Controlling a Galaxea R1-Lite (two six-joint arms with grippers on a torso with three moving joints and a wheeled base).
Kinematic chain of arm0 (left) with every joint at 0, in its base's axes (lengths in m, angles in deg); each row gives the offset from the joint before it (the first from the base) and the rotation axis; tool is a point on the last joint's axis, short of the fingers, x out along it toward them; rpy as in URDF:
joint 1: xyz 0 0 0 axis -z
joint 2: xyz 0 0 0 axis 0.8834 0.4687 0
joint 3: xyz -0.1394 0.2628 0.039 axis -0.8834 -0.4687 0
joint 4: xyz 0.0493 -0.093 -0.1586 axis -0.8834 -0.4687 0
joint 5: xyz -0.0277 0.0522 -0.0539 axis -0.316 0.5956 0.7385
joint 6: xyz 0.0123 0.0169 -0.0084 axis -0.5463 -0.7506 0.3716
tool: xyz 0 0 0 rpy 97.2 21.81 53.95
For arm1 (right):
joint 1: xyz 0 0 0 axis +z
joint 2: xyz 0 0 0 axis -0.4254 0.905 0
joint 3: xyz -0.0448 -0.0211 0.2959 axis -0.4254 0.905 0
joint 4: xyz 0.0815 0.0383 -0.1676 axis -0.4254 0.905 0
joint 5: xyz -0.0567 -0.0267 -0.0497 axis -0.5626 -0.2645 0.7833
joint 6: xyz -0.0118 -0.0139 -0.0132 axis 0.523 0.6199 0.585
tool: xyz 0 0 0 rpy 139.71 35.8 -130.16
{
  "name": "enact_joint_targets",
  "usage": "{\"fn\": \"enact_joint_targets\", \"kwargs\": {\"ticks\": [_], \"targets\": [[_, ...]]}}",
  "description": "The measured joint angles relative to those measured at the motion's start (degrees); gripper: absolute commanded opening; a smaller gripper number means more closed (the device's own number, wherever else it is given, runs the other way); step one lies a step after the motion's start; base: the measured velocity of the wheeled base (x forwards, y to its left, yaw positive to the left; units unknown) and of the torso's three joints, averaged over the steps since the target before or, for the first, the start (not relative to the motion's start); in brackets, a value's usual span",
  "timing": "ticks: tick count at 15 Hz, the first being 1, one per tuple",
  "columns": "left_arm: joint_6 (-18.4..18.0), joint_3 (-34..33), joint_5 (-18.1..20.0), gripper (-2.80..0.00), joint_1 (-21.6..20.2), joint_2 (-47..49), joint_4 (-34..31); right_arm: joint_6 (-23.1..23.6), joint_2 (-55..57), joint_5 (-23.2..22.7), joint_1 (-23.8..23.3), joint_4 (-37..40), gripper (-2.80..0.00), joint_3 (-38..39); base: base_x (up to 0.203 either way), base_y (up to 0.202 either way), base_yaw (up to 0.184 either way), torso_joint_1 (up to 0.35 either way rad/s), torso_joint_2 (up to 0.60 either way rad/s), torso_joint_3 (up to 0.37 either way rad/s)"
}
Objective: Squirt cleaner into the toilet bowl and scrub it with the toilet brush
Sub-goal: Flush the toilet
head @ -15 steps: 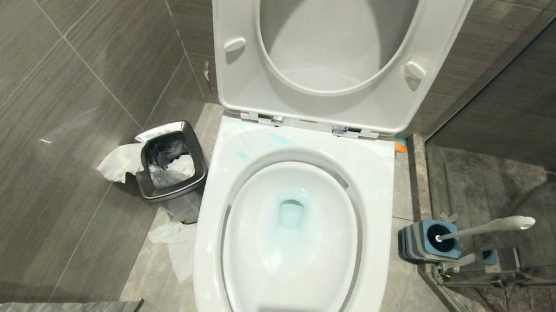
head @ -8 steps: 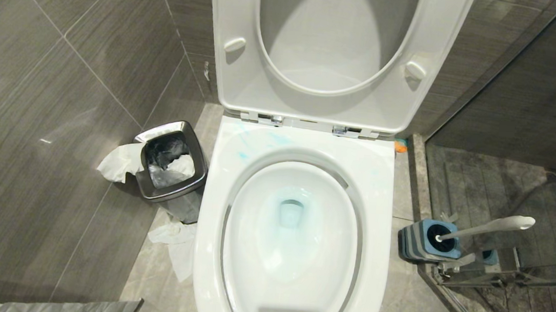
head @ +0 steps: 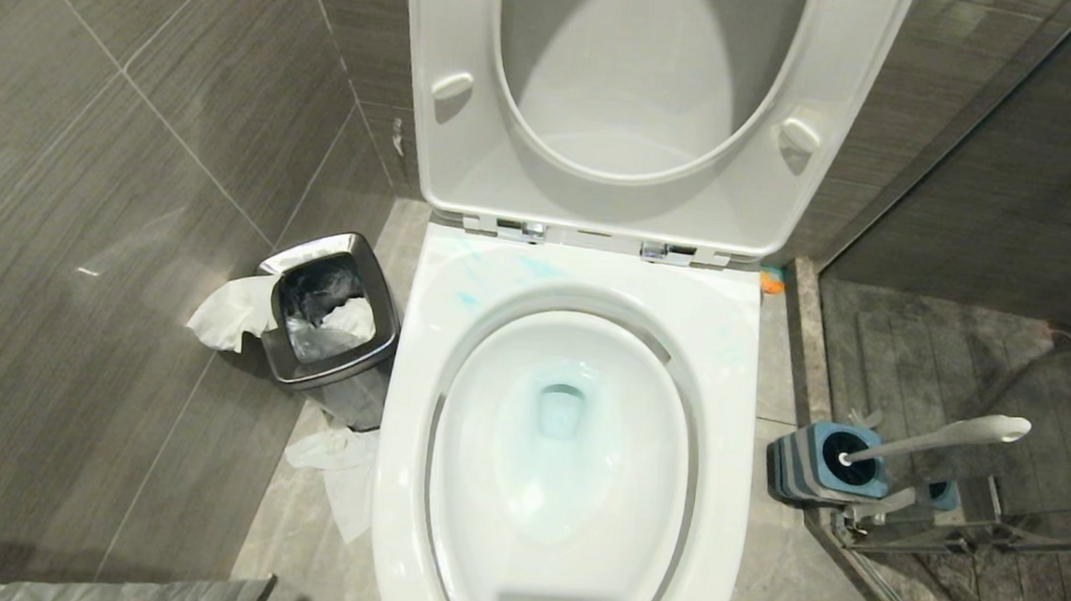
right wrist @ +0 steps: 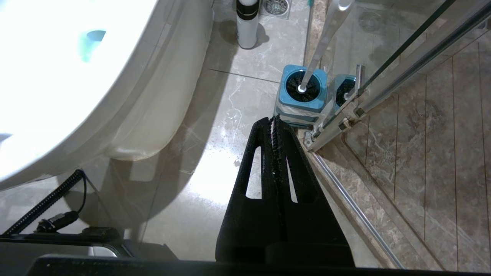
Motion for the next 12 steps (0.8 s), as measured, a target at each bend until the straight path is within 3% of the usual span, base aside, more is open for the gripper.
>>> {"fn": "enact_joint_targets", "kwargs": {"ticks": [6,12], "targets": [[4.55,30.27,1.84,-2.80,3.13,29.41,5.80,0.00,0.01,-0.03,0.00,-0.01,-2.80,0.00,0.000,0.000,0.000,0.000,0.00,0.000],[4.98,59.52,-1.62,-2.80,3.84,55.68,8.52,0.00,0.02,-0.04,0.00,-0.02,-2.80,0.00,0.000,0.000,0.000,0.000,0.00,0.000]]}}
